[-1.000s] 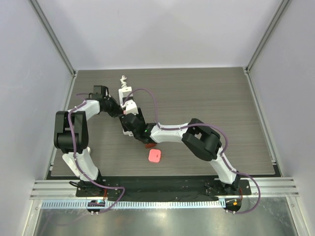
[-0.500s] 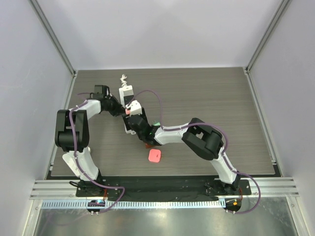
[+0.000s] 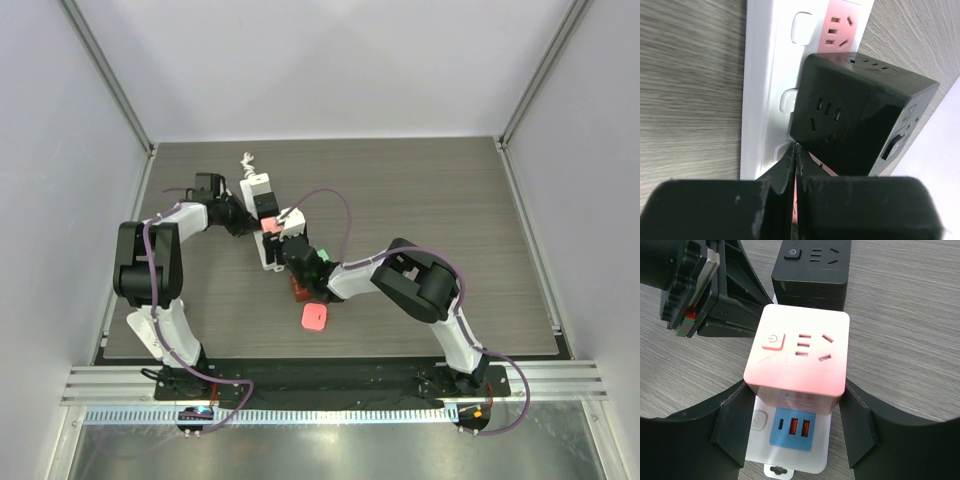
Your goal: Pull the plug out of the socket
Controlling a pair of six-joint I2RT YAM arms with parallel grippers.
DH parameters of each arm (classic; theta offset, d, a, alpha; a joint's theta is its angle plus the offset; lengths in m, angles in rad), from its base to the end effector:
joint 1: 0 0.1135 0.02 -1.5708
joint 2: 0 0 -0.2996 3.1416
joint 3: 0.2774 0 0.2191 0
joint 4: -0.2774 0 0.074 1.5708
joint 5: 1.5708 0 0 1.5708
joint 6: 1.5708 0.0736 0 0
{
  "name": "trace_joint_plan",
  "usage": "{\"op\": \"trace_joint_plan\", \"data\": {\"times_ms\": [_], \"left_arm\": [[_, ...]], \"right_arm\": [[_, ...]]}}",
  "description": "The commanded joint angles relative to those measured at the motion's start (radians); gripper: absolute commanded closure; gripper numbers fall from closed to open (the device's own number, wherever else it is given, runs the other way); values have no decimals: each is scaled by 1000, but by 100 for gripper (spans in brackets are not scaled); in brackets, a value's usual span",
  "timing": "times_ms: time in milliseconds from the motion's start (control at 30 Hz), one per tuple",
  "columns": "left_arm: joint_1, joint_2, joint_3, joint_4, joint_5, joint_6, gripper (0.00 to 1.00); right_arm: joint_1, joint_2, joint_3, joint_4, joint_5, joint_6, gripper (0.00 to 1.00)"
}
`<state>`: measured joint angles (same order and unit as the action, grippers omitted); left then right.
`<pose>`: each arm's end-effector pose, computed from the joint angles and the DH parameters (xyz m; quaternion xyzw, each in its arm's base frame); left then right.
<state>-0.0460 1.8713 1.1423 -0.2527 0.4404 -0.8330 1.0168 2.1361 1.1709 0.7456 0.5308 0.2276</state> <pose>0.3821 -0.0490 0.1872 -0.2995 0.8868 -0.3097 0.1674 0.2863 0.3920 0.1975 -0.1381 0.7582 0.1854 0.6097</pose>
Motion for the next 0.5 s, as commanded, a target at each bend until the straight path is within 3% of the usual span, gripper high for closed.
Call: {"op": "trace_joint_plan", "data": {"times_ms": [0,267,467], "left_arm": [[0,58,-26,-85,-92,34,100],[0,58,-24,-86,-114,34,100],[0,57,-30,-86,-121,34,100]], "right_arm": [[-43,-110,-13,260,17,58,99],[-43,-146,-76,350,-26,85,99],[-37,-137,-21,285,-66,1,99]]}}
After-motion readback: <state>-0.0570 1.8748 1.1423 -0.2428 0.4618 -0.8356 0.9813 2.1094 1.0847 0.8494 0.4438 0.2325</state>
